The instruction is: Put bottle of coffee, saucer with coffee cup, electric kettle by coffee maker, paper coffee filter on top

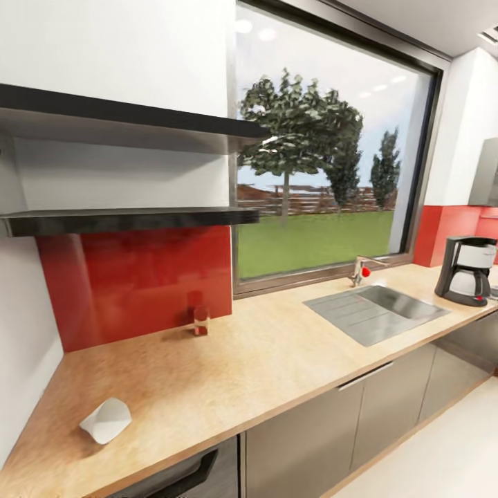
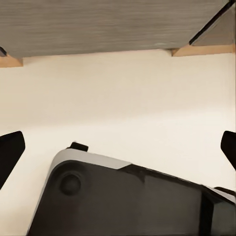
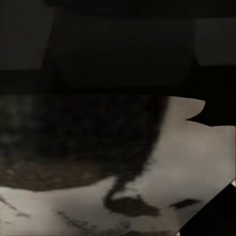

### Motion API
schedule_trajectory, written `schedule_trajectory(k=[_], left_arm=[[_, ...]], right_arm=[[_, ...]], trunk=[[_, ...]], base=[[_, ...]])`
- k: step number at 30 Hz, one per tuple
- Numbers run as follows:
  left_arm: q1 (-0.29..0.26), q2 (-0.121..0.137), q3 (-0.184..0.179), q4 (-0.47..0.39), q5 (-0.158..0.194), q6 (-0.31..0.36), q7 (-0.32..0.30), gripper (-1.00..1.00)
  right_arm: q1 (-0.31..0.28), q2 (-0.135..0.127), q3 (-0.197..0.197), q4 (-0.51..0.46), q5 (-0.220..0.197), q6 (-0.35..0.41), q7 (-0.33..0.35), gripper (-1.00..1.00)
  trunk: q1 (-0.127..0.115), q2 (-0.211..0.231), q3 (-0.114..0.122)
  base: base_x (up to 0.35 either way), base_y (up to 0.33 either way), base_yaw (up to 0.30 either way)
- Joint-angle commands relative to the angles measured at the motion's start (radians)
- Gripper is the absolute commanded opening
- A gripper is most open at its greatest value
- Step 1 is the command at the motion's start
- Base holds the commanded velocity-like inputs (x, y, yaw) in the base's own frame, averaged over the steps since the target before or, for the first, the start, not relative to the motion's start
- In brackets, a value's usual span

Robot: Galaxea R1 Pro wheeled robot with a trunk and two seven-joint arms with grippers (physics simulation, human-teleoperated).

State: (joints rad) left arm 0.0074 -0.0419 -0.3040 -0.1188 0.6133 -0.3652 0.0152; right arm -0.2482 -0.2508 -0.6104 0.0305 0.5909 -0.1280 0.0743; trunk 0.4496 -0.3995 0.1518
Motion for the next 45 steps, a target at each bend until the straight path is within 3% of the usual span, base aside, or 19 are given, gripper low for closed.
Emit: schedule_trajectory(k=[1,4,9,45], left_arm=[[0.001,-0.001,-0.008,-0.001,0.003,-0.003,0.002,1.0],[0.001,-0.006,-0.008,-0.001,-0.024,-0.003,0.002,1.0],[0.001,-0.009,-0.007,-0.001,-0.032,-0.003,0.012,1.0],[0.001,-0.008,-0.006,-0.001,-0.032,-0.008,0.012,1.0]], right_arm=[[-0.001,-0.001,-0.008,0.003,0.005,-0.005,-0.002,-1.0],[0.0,-0.003,-0.008,0.003,0.004,-0.005,-0.021,-1.0],[0.002,-0.006,-0.008,0.003,0.004,-0.012,-0.028,-1.0],[0.007,-0.003,-0.008,0.003,0.006,-0.025,-0.028,-1.0]], trunk=[[0.0,-0.001,0.0],[0.0,-0.001,0.0],[0.0,-0.001,0.0],[0.0,-0.001,-0.001]], base=[[0.009,-0.321,0.179],[0.003,-0.326,0.239],[0.001,-0.328,0.169],[0.0,-0.33,0.021]])
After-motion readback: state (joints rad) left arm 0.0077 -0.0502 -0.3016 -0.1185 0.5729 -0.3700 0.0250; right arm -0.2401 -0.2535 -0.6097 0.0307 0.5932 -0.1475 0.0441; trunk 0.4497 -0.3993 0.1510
